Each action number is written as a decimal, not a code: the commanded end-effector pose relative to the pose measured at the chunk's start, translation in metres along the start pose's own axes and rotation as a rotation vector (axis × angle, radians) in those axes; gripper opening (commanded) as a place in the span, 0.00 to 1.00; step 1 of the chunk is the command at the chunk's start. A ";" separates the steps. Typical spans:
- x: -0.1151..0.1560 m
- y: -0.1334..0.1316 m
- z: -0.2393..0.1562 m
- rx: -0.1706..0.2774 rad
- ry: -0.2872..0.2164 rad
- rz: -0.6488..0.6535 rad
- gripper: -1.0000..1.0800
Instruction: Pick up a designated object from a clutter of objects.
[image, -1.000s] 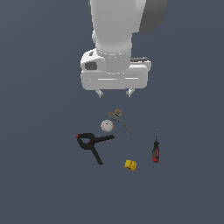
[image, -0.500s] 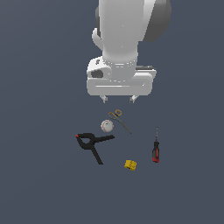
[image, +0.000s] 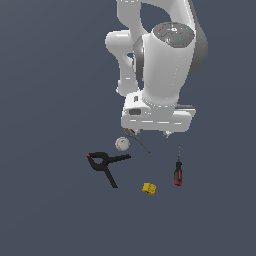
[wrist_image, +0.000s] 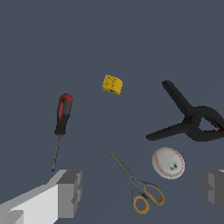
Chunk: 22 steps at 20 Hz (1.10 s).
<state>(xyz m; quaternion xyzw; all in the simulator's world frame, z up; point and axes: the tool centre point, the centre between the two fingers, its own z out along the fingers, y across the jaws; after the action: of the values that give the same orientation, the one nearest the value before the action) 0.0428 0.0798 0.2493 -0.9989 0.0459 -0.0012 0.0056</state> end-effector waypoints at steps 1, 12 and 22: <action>0.005 -0.021 0.023 -0.004 0.000 0.023 0.96; 0.004 -0.112 0.126 -0.013 0.001 0.123 0.96; -0.009 -0.155 0.179 -0.012 -0.001 0.171 0.96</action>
<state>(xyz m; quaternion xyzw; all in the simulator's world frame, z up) 0.0493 0.2326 0.0768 -0.9918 0.1278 0.0004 -0.0005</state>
